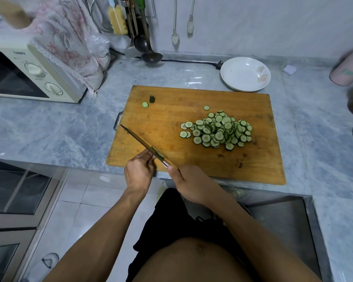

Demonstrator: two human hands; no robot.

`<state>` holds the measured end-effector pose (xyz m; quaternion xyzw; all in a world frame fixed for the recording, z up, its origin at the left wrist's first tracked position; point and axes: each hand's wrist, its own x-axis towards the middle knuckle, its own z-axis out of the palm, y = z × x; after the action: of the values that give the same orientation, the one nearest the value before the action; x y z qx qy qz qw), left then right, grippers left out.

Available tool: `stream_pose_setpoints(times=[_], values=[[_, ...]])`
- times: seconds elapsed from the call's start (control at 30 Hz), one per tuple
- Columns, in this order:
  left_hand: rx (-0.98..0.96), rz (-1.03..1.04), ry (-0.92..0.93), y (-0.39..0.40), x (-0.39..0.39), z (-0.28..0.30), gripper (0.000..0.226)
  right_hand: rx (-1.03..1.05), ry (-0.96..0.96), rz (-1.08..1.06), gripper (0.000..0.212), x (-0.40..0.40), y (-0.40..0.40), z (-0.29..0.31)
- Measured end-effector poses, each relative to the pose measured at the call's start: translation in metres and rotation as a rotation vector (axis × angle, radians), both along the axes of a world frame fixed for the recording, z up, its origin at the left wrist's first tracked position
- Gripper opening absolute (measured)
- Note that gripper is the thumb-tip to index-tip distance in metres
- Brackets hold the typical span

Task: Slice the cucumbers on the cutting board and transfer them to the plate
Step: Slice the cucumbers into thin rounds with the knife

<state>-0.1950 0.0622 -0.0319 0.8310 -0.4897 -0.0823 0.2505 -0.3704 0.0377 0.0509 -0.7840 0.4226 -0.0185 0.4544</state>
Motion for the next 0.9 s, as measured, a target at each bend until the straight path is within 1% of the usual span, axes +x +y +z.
stream_pose_setpoints(times=[0.27,0.43,0.63,0.8,0.9], values=[[-0.027,-0.007,0.014,0.000,0.000,-0.001,0.025,0.065,0.016,0.006,0.052,0.001,-0.013,0.005],[-0.053,-0.029,0.034,0.000,-0.001,-0.004,0.025,0.077,0.025,0.012,0.053,0.014,-0.019,0.002],[-0.038,-0.025,0.017,-0.001,0.000,-0.006,0.023,0.054,0.031,-0.006,0.055,0.028,-0.021,-0.013],[-0.087,0.016,0.096,0.001,-0.002,-0.005,0.021,0.044,-0.006,-0.059,0.055,0.023,-0.021,-0.014],[-0.115,0.013,0.137,0.001,-0.001,-0.005,0.021,0.093,-0.025,-0.079,0.056,0.015,-0.020,-0.009]])
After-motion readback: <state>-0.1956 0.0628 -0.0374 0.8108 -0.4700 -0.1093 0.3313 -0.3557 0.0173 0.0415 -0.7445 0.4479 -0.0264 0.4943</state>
